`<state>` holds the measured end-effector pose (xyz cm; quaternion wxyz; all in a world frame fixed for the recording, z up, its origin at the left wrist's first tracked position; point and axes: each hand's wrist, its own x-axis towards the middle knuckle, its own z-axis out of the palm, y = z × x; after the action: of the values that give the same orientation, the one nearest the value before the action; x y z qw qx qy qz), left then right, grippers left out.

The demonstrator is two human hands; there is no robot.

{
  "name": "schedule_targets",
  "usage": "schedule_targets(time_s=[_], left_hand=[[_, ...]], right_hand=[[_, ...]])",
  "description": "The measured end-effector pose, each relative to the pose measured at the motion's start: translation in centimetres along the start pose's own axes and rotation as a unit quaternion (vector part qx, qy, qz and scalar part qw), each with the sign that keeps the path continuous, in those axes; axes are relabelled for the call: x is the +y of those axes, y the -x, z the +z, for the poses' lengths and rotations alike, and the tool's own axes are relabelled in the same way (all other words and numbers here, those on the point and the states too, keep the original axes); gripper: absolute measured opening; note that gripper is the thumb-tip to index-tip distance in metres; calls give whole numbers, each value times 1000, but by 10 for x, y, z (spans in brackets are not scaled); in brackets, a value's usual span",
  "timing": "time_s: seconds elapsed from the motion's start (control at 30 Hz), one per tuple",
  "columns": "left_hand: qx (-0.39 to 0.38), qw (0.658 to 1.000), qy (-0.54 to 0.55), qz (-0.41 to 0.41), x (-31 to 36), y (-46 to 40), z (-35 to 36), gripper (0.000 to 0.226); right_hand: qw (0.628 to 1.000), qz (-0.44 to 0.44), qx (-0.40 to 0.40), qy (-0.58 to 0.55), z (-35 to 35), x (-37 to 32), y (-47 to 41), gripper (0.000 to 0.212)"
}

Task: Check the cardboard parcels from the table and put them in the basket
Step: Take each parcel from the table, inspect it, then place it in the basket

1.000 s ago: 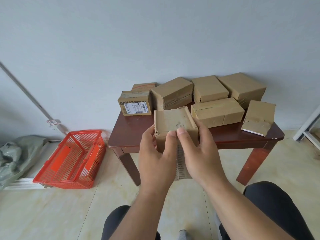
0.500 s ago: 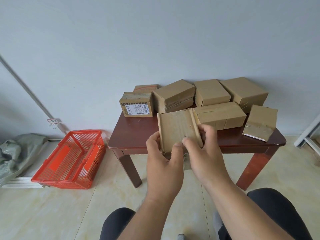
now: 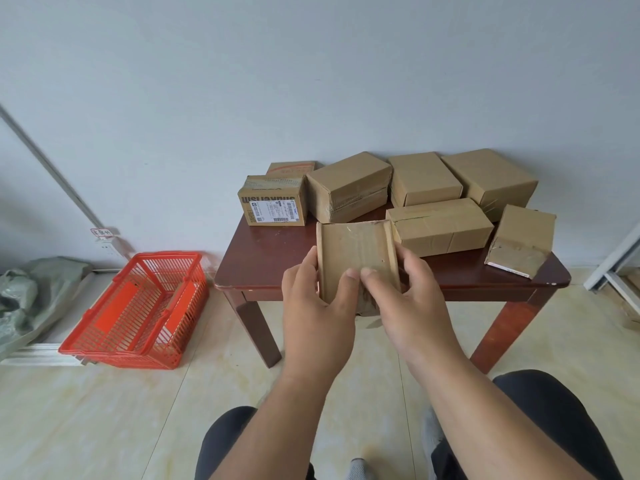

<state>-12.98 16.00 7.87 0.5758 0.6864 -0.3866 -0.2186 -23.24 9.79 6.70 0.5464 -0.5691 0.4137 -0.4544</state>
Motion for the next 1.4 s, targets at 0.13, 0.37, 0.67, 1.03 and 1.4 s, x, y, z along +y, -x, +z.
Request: schedule_targets(time_s=[0.13,0.37,0.67,1.03,1.4], left_hand=[[12,1000,-7,20,-3,5,2,42],[36,998,48,-35,-6,-3,-3,36],[28,999,42,-7,-3,6,2,44],[64,998,13,-10,-6,-7,-5,43],[53,998,12,22,-4,9,-4,35]], right_hand=[[999,15,19,-24,4,3,-3,30],[999,12,13,-45,3,4,4,39],[999,16,31,-28,-2,-2,-3,31],[1000,4,15,-11,6,4,9,51],[998,23,38,-35,10,-6,10,57]])
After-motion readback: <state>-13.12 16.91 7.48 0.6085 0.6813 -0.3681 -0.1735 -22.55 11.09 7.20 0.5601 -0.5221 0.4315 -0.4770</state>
